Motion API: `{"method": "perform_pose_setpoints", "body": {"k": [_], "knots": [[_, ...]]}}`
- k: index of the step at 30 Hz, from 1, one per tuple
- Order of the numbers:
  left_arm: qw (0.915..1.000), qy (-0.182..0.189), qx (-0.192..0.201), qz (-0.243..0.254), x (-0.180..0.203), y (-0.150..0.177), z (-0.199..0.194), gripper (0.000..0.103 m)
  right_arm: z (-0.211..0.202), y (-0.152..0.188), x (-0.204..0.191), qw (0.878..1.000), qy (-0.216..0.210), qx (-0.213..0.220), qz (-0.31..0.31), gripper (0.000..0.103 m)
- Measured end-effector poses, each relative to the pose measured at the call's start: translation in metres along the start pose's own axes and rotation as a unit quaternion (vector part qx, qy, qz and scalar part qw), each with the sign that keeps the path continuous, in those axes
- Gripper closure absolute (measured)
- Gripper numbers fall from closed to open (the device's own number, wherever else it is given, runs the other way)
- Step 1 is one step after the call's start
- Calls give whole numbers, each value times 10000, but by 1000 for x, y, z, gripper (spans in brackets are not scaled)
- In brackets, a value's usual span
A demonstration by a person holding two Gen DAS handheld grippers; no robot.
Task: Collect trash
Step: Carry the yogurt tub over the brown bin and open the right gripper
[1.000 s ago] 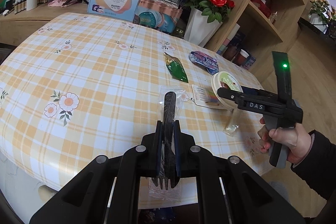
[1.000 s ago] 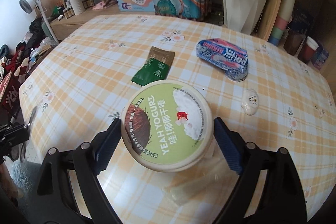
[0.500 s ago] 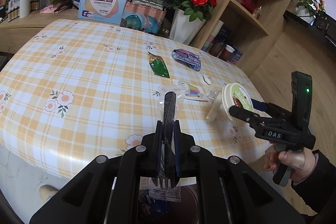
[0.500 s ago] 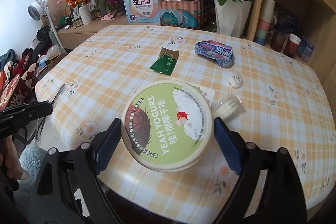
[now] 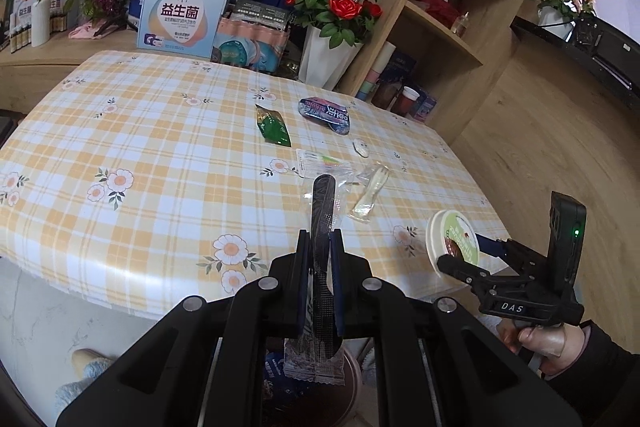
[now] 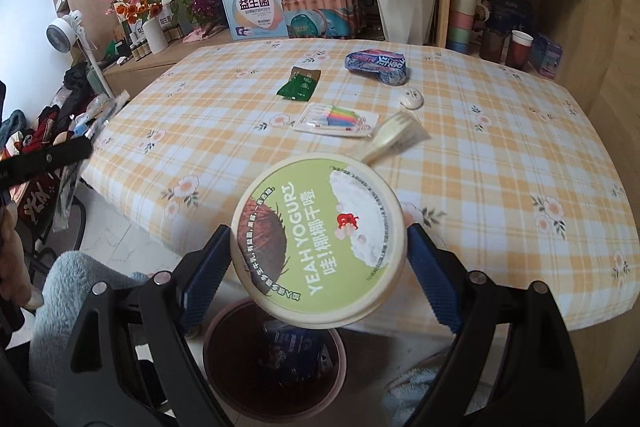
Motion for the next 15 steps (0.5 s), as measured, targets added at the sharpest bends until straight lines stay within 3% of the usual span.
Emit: {"method": "perform_pose_setpoints", "body": {"k": [15], "knots": [[9999, 3, 118, 27, 22, 28, -30, 93, -29, 46, -11, 9998, -170, 57, -75, 17]]}}
Point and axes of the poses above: each gripper's, at about its wrist camera, not at the fingertips, and z roughly the way its jaws point, x to its right, y to its underside, the point moved 5 cm from there along z, roughly the way its jaws point, and after that the axes turned 14 degrees about -x, right-handed, at the moved point
